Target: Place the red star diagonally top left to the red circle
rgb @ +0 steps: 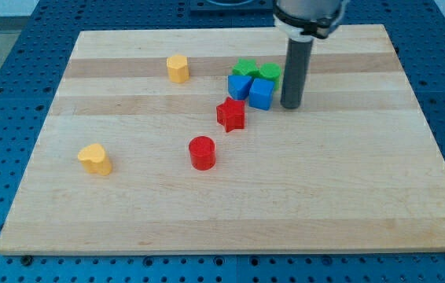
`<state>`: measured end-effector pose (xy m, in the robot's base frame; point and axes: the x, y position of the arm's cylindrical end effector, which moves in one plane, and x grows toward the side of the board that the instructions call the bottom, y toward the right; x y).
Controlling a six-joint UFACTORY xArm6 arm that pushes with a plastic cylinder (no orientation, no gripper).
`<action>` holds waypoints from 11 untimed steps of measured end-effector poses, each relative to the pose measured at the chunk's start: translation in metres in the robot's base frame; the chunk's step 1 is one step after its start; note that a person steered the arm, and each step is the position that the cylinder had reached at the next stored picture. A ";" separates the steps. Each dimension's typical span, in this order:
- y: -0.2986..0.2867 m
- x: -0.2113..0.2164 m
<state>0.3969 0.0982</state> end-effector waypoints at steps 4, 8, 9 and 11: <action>-0.111 0.018; -0.178 0.000; -0.178 0.026; -0.125 0.030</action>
